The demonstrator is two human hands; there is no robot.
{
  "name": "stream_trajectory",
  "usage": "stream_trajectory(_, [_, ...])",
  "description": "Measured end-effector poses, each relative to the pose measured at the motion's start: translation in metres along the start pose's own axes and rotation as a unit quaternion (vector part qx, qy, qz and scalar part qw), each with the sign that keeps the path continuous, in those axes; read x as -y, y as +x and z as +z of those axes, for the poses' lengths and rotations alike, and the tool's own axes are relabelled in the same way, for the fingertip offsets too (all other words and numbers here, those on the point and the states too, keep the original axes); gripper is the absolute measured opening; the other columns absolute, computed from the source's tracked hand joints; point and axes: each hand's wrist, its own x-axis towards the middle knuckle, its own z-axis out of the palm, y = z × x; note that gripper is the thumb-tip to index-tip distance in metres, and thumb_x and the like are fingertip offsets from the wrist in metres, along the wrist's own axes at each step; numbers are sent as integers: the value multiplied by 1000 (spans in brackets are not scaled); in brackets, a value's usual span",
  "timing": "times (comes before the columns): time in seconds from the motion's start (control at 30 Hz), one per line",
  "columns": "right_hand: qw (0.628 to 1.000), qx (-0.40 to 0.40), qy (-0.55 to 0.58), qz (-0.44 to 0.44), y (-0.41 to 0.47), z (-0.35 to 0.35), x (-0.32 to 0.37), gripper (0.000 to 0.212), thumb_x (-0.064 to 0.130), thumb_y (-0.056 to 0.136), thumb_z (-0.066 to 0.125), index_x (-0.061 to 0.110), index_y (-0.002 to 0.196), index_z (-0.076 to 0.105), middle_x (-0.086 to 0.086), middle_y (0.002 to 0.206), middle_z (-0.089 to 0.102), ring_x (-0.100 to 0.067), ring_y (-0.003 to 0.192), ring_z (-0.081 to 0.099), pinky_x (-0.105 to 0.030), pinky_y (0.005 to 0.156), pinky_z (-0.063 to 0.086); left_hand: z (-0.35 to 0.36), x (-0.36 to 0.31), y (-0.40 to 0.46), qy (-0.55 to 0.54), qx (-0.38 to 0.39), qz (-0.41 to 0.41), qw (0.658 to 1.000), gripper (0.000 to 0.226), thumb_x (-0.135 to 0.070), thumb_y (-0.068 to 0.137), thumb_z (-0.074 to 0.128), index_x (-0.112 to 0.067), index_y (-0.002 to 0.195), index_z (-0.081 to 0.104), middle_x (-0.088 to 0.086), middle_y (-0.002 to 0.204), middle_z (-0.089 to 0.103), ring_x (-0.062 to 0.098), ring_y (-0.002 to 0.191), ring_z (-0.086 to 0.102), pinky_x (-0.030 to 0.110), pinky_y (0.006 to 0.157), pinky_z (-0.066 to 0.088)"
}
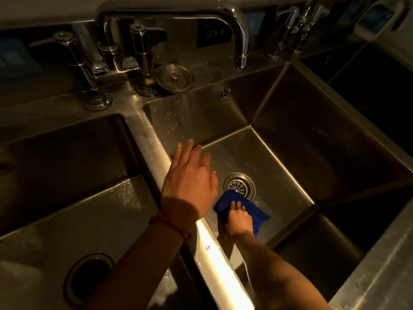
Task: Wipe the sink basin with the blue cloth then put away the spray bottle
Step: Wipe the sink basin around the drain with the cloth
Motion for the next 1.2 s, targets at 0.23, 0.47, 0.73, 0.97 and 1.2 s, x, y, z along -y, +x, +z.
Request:
stream_trajectory(0.23, [995, 18, -42, -84, -1, -1, 11, 67, 28, 96, 48, 8, 150, 13, -18, 156, 16, -34, 142, 23, -43, 110, 32, 0, -1, 0, 2, 1, -7, 1000, 51, -35, 92, 40, -13, 137, 37, 12, 148, 34, 21, 140, 13, 33, 114, -3])
stream_trajectory(0.47, [991, 12, -59, -123, 2, -4, 18, 63, 28, 98, 46, 11, 150, 14, -15, 157, 17, -33, 141, 24, -44, 110, 32, -1, -1, 0, 2, -4, -10, 1000, 49, -33, 92, 41, -11, 136, 39, 12, 146, 35, 21, 140, 15, 32, 114, -1])
stream_trajectory(0.73, [996, 12, -37, -75, -4, 7, 1, 62, 23, 99, 45, 13, 151, 13, -11, 159, 9, -29, 146, 15, -43, 112, 29, -1, 0, 0, 0, -4, -5, 1000, 49, -32, 92, 41, -12, 136, 39, 11, 147, 35, 21, 140, 15, 32, 114, -2])
stream_trajectory(0.97, [998, -26, 33, 44, -2, 8, -22, 62, 15, 98, 45, 9, 150, 13, -12, 159, 10, -29, 146, 15, -42, 110, 33, -2, 0, -1, -2, -9, -1, 1000, 48, -31, 91, 42, -11, 134, 42, 11, 144, 39, 21, 139, 19, 33, 115, 0])
stream_trajectory(1.2, [985, -72, 76, 140, 25, -15, -49, 56, 12, 97, 45, 5, 147, 23, -17, 150, 29, -35, 137, 32, -43, 105, 39, -2, 1, 0, -15, -13, -2, 1000, 47, -30, 91, 43, -11, 134, 43, 11, 145, 39, 20, 139, 18, 31, 114, -1])
